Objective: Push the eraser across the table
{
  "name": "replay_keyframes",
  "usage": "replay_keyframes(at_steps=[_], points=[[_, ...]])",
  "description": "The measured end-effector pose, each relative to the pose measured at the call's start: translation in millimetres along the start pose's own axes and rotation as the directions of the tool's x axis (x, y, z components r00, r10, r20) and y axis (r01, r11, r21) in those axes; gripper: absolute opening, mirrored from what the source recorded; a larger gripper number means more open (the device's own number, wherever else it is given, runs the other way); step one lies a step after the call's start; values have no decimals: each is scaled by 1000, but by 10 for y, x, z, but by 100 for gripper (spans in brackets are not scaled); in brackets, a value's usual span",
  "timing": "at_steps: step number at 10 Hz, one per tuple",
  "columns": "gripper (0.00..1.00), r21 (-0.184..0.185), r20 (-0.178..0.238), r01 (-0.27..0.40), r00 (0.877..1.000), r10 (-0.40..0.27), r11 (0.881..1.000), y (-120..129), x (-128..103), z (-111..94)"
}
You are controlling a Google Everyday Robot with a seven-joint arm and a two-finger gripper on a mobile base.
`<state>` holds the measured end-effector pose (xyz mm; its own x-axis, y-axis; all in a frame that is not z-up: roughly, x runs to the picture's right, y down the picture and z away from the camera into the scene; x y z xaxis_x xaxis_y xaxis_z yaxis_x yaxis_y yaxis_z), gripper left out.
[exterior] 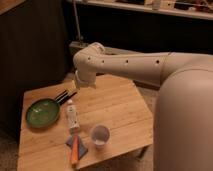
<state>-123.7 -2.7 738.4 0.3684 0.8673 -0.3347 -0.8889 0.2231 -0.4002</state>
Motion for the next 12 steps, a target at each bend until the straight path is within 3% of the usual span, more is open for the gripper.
replay_keyframes(at_steps=[4, 5, 7, 8, 10, 12], points=[[80, -3, 9, 2, 1000, -2, 1000, 18, -17, -14], [80, -20, 59, 35, 998, -34, 999, 74, -74, -16], [80, -46, 175, 89, 981, -80, 995, 206, -295, 10], [78, -64, 243, 125, 964, -106, 990, 328, -468, 46], [60, -95, 365, 194, 919, -147, 976, 561, -836, 112], [40, -101, 426, 256, 885, -191, 961, 723, -1186, 160]])
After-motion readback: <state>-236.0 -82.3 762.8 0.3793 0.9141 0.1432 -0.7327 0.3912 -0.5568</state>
